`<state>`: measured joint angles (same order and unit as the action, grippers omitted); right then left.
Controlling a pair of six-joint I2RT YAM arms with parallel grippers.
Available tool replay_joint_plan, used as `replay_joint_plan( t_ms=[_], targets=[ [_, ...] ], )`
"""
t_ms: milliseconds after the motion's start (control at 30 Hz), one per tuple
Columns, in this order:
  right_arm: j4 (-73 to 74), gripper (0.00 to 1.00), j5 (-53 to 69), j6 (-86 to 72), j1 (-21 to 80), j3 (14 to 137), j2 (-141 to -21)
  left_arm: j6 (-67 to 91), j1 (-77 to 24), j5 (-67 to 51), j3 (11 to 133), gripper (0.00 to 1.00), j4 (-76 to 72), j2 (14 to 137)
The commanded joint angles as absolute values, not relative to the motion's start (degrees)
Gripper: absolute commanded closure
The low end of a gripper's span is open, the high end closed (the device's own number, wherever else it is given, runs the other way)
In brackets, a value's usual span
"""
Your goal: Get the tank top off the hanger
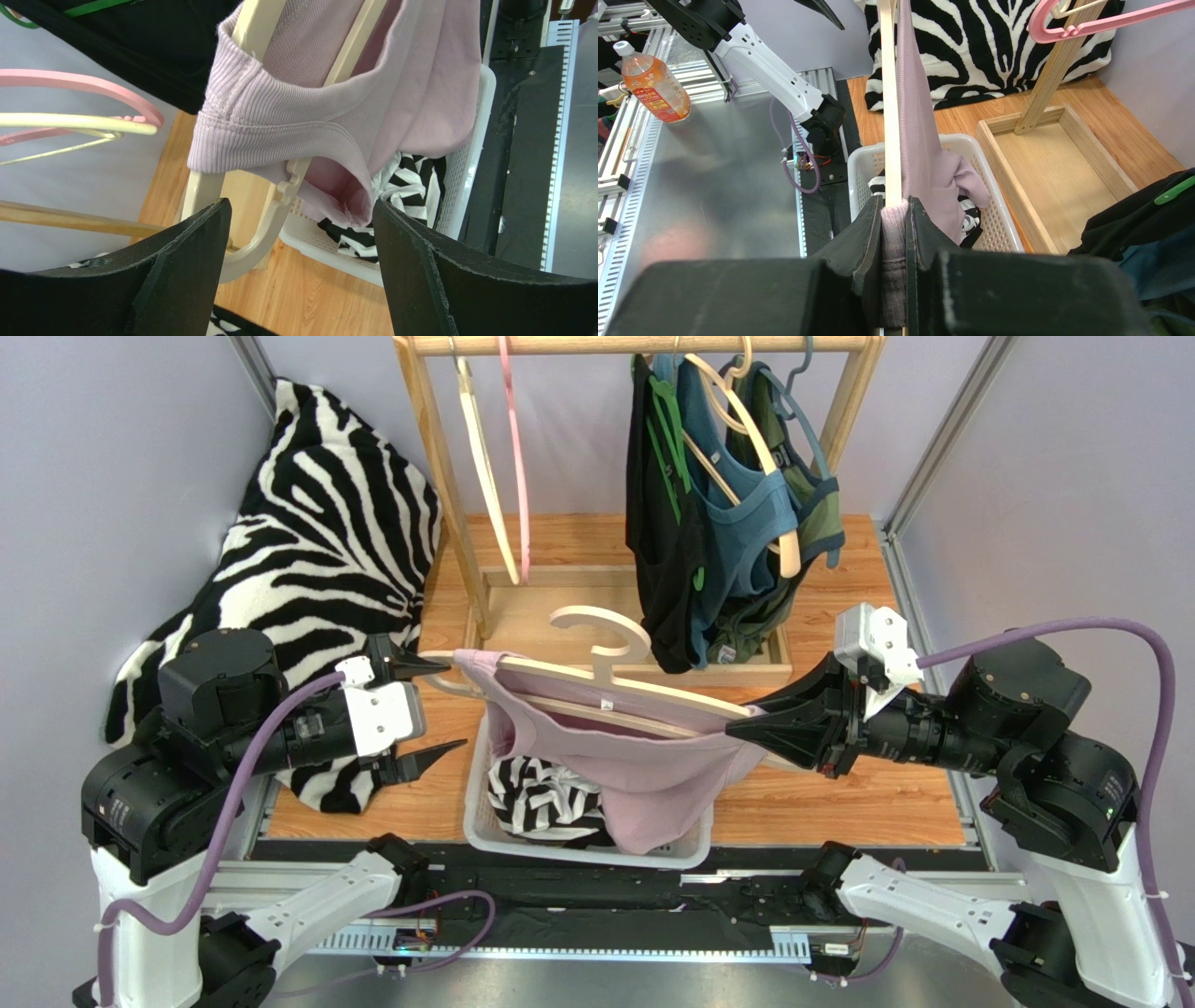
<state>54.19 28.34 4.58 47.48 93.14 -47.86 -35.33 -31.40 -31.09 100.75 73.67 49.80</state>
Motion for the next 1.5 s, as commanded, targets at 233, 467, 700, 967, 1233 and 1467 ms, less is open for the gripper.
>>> replay_joint_plan(
  t_ms=[233, 467, 700, 967, 1233, 1467],
  targets=[
    [53.08, 1.00, 30.59, 6.42, 47.72, 93.25, -48.60, -36.48, -31.11, -33.84, 107.49, 0.31, 73.21, 50.19],
    [53.26, 1.00, 31.46, 6.68, 47.72, 93.95, -49.65, -39.99, -31.11, -27.95, 101.79, 0.32, 73.39, 47.55],
    [53.35, 1.00, 32.34, 6.50, 47.73, 94.22, -49.83, -42.97, -31.11, -25.49, 97.48, 0.33, 73.21, 48.16],
    [53.96, 1.00, 32.43, 6.59, 47.72, 94.75, -50.18, -42.45, -31.11, -27.59, 97.81, 0.50, 73.04, 50.10],
    [52.21, 1.00, 33.22, 5.98, 47.72, 94.57, -51.68, -39.73, -31.11, -33.22, 101.34, 0.68, 74.88, 52.38],
    [49.75, 1.00, 34.36, 5.01, 47.81, 94.31, -53.08, -36.39, -31.11, -39.55, 101.87, 0.69, 75.32, 53.52]
  ],
)
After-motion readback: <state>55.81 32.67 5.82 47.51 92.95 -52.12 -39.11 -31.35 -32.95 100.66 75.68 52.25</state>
